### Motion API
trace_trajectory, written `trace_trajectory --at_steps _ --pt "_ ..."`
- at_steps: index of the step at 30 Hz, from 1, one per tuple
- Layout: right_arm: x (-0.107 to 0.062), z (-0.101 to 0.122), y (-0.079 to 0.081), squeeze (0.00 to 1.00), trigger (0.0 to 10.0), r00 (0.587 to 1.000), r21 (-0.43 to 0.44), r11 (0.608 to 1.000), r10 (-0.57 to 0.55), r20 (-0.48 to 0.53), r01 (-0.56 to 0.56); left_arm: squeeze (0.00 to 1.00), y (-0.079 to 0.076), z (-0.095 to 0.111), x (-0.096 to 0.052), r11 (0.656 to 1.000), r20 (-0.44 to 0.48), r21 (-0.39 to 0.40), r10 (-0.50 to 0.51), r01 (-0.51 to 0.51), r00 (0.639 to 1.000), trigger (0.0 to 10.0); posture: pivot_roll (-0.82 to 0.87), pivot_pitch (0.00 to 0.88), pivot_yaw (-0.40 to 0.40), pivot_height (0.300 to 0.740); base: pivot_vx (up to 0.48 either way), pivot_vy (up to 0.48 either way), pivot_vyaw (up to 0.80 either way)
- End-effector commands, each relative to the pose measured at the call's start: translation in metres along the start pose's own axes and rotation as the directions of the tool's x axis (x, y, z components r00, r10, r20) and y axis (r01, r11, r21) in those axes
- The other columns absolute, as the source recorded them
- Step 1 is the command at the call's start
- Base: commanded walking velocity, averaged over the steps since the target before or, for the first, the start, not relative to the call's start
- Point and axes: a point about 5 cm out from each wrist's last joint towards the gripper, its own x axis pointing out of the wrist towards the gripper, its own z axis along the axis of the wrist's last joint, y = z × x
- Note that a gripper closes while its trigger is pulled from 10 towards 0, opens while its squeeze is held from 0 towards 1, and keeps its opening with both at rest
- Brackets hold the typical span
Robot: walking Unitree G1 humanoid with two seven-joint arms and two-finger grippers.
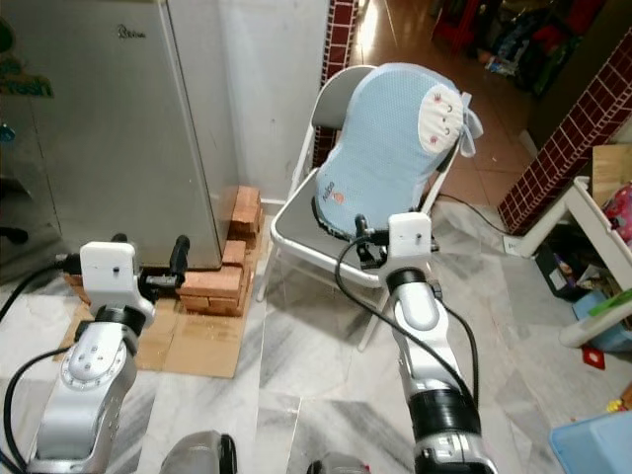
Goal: Restocking fridge
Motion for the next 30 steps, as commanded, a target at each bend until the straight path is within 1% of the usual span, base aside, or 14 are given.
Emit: trace_trajectory --at_steps 1,2,3,7,9,10,14,16,20,21,25,27,29,30 --pt "-0.002 0.003 -0.005 0.0 10.0 1.0 0.012 1.0 -0.015 0.011 0.015 0.0 0.006 -0.011 -0.006 0.999 -0.021 0.038 0.003 -0.002 1.0 10.0 0.07 0.0 -0.045 0.74 0.0 0.0 0.0" --pt "-0.003 0.003 -0.006 0.0 10.0 1.0 0.012 1.0 -0.014 0.011 0.013 0.0 0.008 -0.013 -0.008 0.999 -0.022 0.048 0.008 -0.007 1.0 10.0 0.07 0.0 -0.045 0.74 0.0 0.0 0.0" --pt "-0.005 0.002 -0.007 0.0 10.0 1.0 0.004 1.0 -0.008 0.011 0.008 0.0 0.011 -0.013 -0.013 1.0 -0.024 0.019 0.017 -0.017 1.0 10.0 0.08 0.0 -0.051 0.74 0.0 0.0 0.0" --pt "-0.011 0.001 -0.008 0.0 10.0 1.0 -0.005 1.0 0.008 -0.005 -0.008 0.0 0.017 -0.016 -0.021 0.999 -0.025 -0.006 0.033 -0.033 0.999 10.0 0.11 0.0 -0.079 0.74 0.0 0.0 0.0" --pt "-0.012 -0.002 -0.007 0.0 10.0 1.0 -0.005 1.0 0.016 -0.017 -0.016 0.0 0.017 -0.018 -0.023 0.999 -0.023 -0.01 0.032 -0.032 0.999 10.0 0.11 0.0 -0.087 0.74 0.0 0.0 0.0" --pt "-0.014 -0.007 -0.005 0.0 10.0 0.999 0.0 1.0 0.025 -0.037 -0.025 0.0 0.018 -0.022 -0.027 0.999 -0.031 -0.015 0.051 -0.051 0.998 10.0 0.14 0.0 -0.11 0.74 0.0 0.0 0.0" --pt "-0.015 -0.009 -0.002 0.0 10.0 0.998 0.003 0.999 0.041 -0.046 -0.041 0.0 0.019 -0.028 -0.032 0.994 -0.05 -0.03 0.1 -0.101 0.994 10.0 0.15 0.0 -0.119 0.74 0.0 0.0 0.0" --pt "-0.015 -0.008 -0.003 0.0 10.0 0.998 -0.006 0.999 0.039 -0.045 -0.039 0.0 0.015 -0.03 -0.034 0.993 -0.058 -0.043 0.105 -0.108 0.993 10.0 0.15 0.0 -0.111 0.74 0.0 0.0 0.0" --pt "-0.017 -0.01 -0.005 0.0 10.0 0.998 -0.007 1.0 0.024 -0.052 -0.025 0.0 0.01 -0.031 -0.034 0.996 -0.069 -0.052 0.071 -0.075 0.995 10.0 0.14 0.0 -0.103 0.74 0.0 0.0 0.0" --pt "-0.018 -0.013 -0.007 0.0 10.0 0.998 -0.003 1.0 0.002 -0.07 -0.002 0.0 0.009 -0.032 -0.035 0.997 -0.078 -0.048 0.056 -0.06 0.995 10.0 0.14 0.0 -0.091 0.74 0.0 0.0 0.0" --pt "-0.019 -0.014 -0.01 0.0 10.0 0.997 0.003 1.0 -0.024 -0.073 0.024 0.0 0.007 -0.036 -0.037 0.997 -0.104 -0.071 0.023 -0.03 0.994 10.0 0.12 0.0 -0.073 0.74 0.0 0.324 0.0" --pt "-0.019 -0.014 -0.011 0.0 10.0 0.997 0.001 1.0 -0.03 -0.075 0.03 0.0 0.006 -0.036 -0.037 0.998 -0.107 -0.064 0.017 -0.024 0.994 10.0 0.11 0.0 -0.068 0.74 0.0 0.48 -0.57" --pt "-0.017 -0.014 -0.013 0.0 10.0 0.996 0.004 0.999 -0.04 -0.077 0.04 0.0 0.006 -0.035 -0.034 0.999 -0.102 -0.051 0.009 -0.014 0.995 10.0 0.11 0.0 -0.065 0.74 0.0 0.476 -0.8" --pt "-0.012 -0.011 -0.013 0.0 10.0 0.997 0.001 0.999 -0.04 -0.07 0.04 0.0 0.005 -0.032 -0.027 0.999 -0.087 -0.044 0.003 -0.007 0.996 10.0 0.11 0.0 -0.065 0.74 0.0 0.476 -0.8"
